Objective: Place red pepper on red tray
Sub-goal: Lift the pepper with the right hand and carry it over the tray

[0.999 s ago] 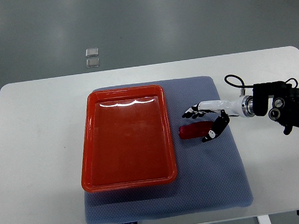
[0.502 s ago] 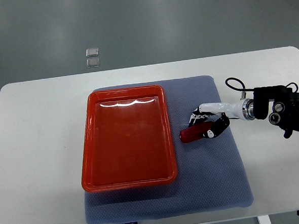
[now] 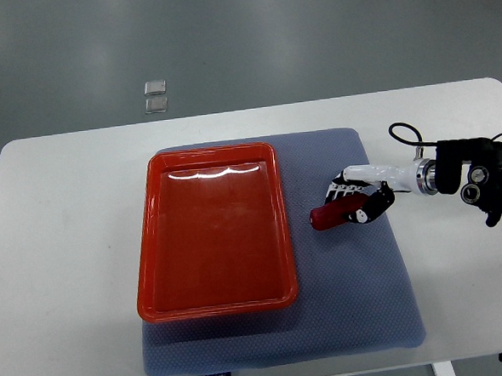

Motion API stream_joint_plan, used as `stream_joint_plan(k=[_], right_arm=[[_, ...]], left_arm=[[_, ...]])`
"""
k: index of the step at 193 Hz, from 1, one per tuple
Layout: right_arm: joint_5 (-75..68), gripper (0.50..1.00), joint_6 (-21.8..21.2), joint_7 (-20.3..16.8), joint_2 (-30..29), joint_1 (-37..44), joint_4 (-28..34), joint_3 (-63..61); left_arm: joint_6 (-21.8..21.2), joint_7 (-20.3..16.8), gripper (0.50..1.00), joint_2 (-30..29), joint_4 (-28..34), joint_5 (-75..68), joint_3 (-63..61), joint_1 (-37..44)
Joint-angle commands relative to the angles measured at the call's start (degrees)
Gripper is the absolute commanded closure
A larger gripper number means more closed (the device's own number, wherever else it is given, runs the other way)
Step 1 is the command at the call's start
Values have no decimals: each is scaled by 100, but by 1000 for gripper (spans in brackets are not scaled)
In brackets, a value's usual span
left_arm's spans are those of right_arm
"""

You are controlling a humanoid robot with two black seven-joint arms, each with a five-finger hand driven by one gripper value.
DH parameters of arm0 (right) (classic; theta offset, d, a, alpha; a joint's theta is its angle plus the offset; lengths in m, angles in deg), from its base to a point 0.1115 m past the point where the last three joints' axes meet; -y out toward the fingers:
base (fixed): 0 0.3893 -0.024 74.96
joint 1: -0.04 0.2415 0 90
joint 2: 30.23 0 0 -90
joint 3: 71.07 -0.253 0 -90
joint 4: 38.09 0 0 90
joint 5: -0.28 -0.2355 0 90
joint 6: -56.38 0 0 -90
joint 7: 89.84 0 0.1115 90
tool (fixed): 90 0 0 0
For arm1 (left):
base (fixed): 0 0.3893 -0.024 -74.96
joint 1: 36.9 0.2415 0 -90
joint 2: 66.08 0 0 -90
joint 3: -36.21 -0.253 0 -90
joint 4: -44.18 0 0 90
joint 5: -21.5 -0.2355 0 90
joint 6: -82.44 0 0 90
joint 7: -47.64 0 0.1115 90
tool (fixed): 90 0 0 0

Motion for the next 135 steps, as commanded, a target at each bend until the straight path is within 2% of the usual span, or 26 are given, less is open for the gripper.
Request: stream_joint_plan(k=[1,39,84,116,135], right_arm=[[-20,955,-15,26,95,105,29,-19],[-90,959,-50,35,253,403,205,-36],[-336,959,-77,26,130,1045,188,43],[-433,957,-33,26,-476,1485,-50,333],[-433,957,2,26,-1100,1695,-410,631]], left_arm=[[1,0,500,0,0,-1,0,0],[1,0,500,0,0,-1,0,0],[1,0,500,0,0,-1,-9,0],[1,0,500,0,0,-1,-9,0],[1,0,500,0,-9,-1,-9,0]])
